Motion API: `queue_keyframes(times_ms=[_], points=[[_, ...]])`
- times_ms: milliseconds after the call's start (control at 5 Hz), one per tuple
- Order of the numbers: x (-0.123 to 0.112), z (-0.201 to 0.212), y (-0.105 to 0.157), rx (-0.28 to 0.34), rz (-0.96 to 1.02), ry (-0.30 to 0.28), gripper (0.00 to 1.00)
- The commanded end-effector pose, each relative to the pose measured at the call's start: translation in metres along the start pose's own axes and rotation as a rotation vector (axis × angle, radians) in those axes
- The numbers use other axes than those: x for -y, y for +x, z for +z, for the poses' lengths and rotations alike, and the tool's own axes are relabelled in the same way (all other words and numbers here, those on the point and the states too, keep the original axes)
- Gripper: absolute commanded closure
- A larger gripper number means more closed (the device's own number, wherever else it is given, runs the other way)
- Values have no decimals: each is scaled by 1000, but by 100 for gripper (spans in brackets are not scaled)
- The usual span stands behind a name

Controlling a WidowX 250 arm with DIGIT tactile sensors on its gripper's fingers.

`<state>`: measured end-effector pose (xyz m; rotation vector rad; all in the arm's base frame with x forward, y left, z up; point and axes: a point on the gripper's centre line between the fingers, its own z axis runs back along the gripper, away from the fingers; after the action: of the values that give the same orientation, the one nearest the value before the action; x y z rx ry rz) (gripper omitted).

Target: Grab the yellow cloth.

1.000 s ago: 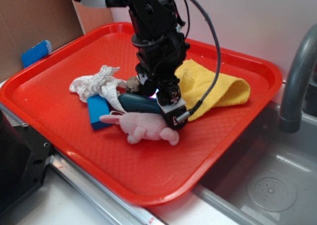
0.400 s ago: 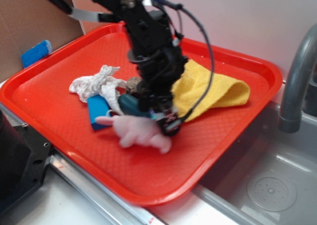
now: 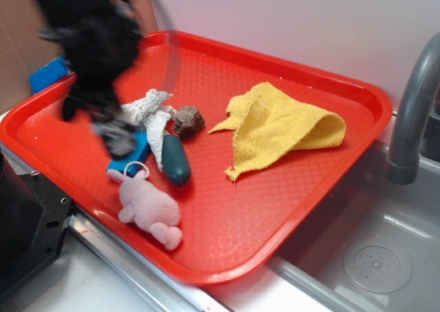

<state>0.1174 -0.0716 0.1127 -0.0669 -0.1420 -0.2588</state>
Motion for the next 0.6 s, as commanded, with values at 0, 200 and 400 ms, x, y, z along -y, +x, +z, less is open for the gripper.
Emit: queue_keyframes(times_ms=[0,200,400], points=[[-19,44,49,-43,125,-2,0],[-19,44,49,-43,125,-2,0],[-19,44,49,-43,125,-2,0]])
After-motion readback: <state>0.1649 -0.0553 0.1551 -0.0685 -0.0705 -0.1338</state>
